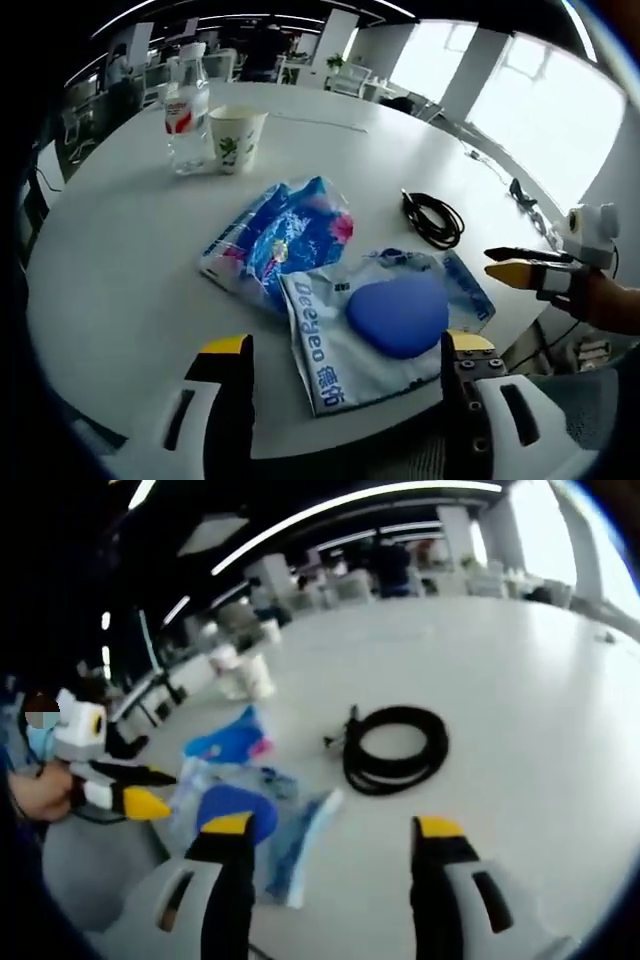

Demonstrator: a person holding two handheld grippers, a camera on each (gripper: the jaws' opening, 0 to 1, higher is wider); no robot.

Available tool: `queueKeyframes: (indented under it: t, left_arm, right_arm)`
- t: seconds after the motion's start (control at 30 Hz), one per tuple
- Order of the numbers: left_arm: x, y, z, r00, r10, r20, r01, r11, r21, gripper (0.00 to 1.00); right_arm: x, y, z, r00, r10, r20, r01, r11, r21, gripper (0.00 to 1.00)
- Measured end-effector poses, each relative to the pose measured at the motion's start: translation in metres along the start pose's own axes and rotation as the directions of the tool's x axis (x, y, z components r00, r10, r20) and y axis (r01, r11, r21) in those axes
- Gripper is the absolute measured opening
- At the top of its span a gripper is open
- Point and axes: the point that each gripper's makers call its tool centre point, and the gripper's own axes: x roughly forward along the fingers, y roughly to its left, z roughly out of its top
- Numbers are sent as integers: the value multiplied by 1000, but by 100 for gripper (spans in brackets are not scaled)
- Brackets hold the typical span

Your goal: Arrange the tabletop items into an orderly group along one side of the table until the central work area is clear of visible clutter.

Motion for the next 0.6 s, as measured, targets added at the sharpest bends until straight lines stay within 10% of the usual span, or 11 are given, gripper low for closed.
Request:
queueKeyframes:
  t: [0.6]
  left_arm:
    - [10, -12, -10, 997, -77, -19, 74, 990, -121, 60]
  right_arm:
    - [9, 22, -23, 992, 98, -80, -93, 994, 64, 33]
